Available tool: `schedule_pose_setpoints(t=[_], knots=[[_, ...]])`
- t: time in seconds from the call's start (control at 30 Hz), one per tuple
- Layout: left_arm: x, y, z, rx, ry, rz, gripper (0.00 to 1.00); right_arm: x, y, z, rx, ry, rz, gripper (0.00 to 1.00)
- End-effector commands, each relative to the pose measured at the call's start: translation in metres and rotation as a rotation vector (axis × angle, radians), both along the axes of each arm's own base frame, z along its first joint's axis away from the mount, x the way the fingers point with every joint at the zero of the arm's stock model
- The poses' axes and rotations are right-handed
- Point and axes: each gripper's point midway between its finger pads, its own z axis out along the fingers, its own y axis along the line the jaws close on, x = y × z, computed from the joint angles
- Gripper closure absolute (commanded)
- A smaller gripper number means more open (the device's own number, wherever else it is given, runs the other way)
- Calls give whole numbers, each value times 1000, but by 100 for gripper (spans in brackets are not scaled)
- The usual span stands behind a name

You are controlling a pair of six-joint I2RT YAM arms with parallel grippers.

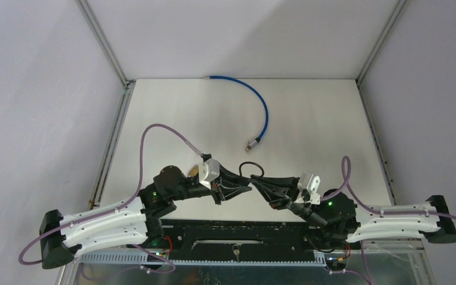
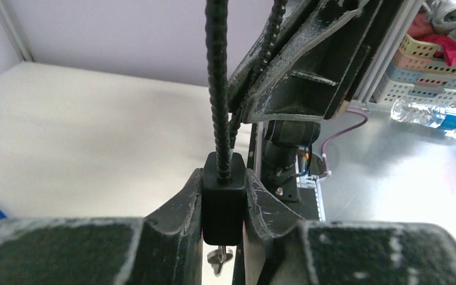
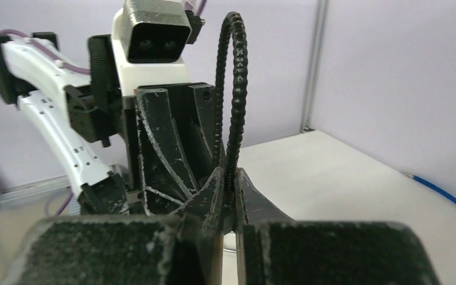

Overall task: Lock with the key
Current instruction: Lock the lock.

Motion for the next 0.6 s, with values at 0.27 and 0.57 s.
schedule_pose_setpoints(t=[0.27,0.57], knots=[[3,16,81,-241,-161,38,100,-44,-8,23,-67,-107,304,63],[-8,17,84,-235,-190,-15,100,-24,-23,57,-15,-110,199,60]])
